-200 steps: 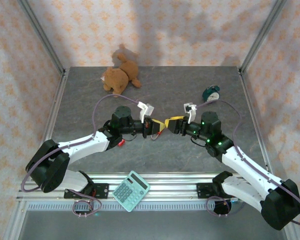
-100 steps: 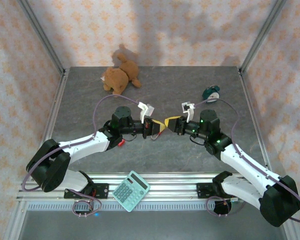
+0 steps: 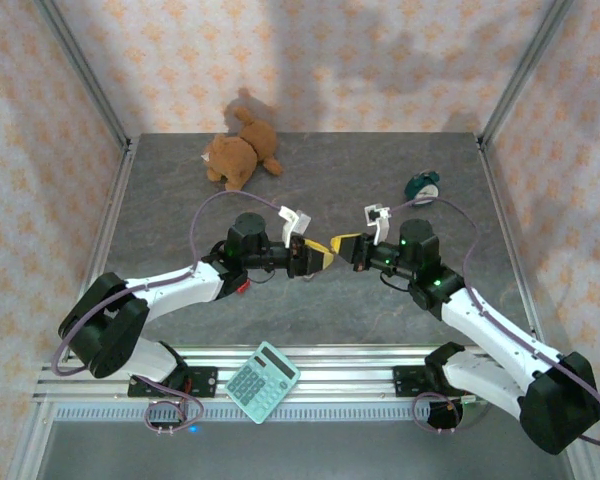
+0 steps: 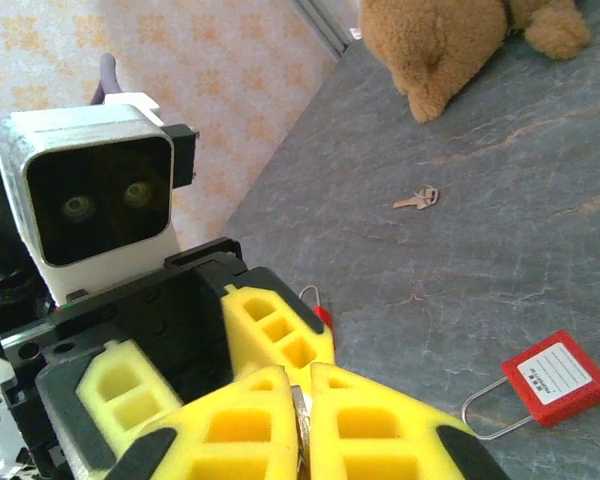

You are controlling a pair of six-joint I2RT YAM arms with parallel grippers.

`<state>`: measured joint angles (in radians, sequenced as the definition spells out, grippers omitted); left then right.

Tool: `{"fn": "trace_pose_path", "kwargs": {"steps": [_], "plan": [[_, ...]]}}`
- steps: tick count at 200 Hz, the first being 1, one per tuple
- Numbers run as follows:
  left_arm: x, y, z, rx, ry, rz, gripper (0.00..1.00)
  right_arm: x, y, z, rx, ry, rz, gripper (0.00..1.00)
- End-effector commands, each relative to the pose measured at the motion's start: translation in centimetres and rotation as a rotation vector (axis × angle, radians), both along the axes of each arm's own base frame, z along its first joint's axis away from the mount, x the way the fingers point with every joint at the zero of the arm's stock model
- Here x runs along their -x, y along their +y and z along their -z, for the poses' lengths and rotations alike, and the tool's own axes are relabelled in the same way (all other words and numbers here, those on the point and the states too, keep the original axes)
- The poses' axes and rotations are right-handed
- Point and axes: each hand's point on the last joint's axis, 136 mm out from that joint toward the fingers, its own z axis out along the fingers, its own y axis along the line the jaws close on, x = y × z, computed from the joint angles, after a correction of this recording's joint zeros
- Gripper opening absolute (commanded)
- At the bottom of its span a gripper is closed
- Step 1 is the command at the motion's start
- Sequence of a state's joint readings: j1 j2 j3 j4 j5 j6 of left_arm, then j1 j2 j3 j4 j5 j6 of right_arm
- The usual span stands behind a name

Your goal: Unlock with the key

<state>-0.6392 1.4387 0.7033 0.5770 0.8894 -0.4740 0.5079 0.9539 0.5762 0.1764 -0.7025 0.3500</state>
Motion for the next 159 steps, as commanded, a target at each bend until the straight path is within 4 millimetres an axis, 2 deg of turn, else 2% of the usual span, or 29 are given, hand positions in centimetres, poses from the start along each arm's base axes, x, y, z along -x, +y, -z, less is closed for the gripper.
{"fn": "trace_pose_path", "kwargs": {"steps": [1, 19, 33, 65, 87, 106, 131, 148, 152, 159], "plan": [[-0.8, 1.2, -0.2, -0.053, -0.066, -0.079, 0.57, -0.5, -0.7, -2.3, -0.006, -0.07, 0.056, 0.06], [-2.1, 3.2, 0.0, -0.123, -0.118, -0.22, 0.72, -0.9, -1.5, -2.3, 0.012, -0.076, 0.107, 0.06], [-3.5, 5.5, -0.1, -0.181, -0.144, -0.381, 0.85, -1.4, -2.2, -2.2, 0.025, -0.078, 0.16, 0.06], [-6.4, 11.2, -0.5, -0.32, -0.137, -0.732, 0.86, -2.5, -3.6, -1.5, 0.059, -0.063, 0.268, 0.06], [-7.5, 13.2, 0.4, -0.408, -0.076, -0.838, 0.98, -3.0, -4.4, -1.0, 0.072, -0.051, 0.319, 0.06], [-8.2, 13.4, 1.9, -0.466, -0.067, -0.853, 1.0, -3.2, -4.9, -0.5, 0.091, -0.04, 0.351, 0.06], [-8.8, 11.9, 4.3, -0.567, -0.014, -0.771, 0.99, -3.0, -5.7, 0.1, 0.115, -0.029, 0.381, 0.06], [-8.9, 11.1, 6.7, -0.73, 0.043, -0.713, 0.85, -2.7, -6.0, 0.5, 0.129, -0.021, 0.39, 0.06], [-9.0, 10.7, 6.5, -0.76, 0.039, -0.706, 0.82, -2.7, -6.2, 0.6, 0.135, -0.019, 0.395, 0.06], [-8.6, 10.4, 7.5, -0.861, 0.047, -0.675, 0.78, -2.6, -6.5, 0.7, 0.144, -0.019, 0.405, 0.06]]}}
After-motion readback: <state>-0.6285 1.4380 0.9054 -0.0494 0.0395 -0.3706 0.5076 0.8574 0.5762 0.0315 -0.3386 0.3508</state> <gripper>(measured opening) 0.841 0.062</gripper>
